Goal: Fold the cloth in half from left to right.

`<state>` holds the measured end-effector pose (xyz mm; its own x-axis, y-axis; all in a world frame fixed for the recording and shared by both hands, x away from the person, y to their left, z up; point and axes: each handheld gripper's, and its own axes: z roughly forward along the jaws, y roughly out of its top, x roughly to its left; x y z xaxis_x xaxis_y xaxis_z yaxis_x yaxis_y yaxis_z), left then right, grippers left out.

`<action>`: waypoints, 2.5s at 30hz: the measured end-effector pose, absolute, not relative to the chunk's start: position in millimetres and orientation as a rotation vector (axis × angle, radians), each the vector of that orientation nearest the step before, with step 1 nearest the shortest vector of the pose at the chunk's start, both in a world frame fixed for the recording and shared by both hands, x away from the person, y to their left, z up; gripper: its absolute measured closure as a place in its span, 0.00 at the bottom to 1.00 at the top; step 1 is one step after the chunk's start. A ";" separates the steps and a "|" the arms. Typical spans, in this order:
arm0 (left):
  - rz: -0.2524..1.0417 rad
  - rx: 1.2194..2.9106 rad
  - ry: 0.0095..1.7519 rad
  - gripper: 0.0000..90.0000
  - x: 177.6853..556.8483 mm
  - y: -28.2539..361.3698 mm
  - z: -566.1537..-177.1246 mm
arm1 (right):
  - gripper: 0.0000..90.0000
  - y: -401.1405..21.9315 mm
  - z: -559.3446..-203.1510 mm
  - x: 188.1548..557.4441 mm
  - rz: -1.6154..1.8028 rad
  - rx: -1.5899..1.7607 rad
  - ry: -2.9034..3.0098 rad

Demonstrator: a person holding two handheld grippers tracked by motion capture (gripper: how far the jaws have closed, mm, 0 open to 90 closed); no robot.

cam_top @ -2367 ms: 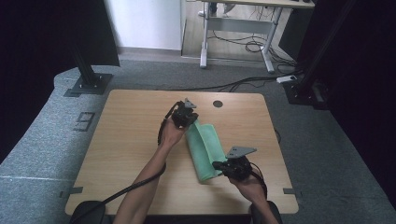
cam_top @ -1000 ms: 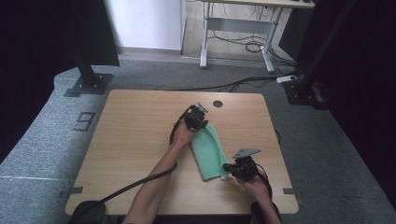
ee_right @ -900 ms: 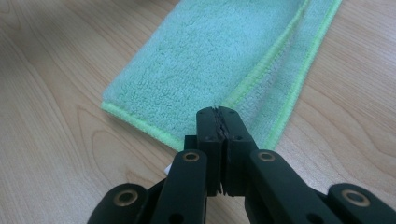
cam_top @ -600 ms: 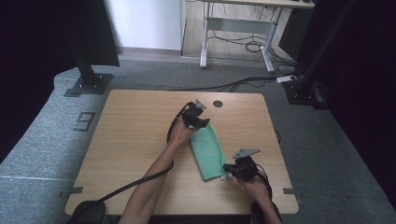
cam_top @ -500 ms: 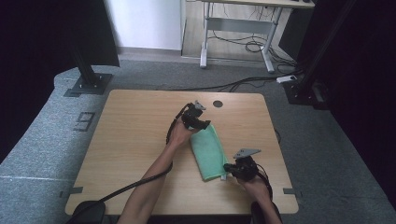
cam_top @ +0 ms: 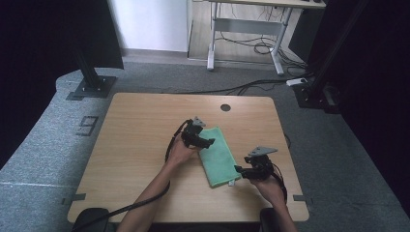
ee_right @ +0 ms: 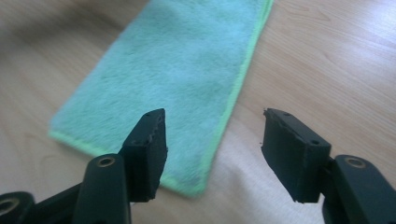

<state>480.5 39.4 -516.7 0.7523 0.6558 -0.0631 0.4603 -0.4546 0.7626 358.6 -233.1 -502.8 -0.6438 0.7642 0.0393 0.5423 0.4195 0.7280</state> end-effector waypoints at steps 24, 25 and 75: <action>0.387 2.229 0.868 0.16 437.2 48.5 -547.3 | 0.30 -235.5 -544.2 375.7 0.968 1.154 2.383; 0.390 2.233 0.865 0.16 437.3 48.9 -547.1 | 0.30 -234.6 -544.3 375.2 0.969 1.148 2.385; 0.401 2.161 1.037 0.16 427.0 149.8 -537.5 | 0.28 -129.5 -540.7 362.0 1.060 0.883 2.542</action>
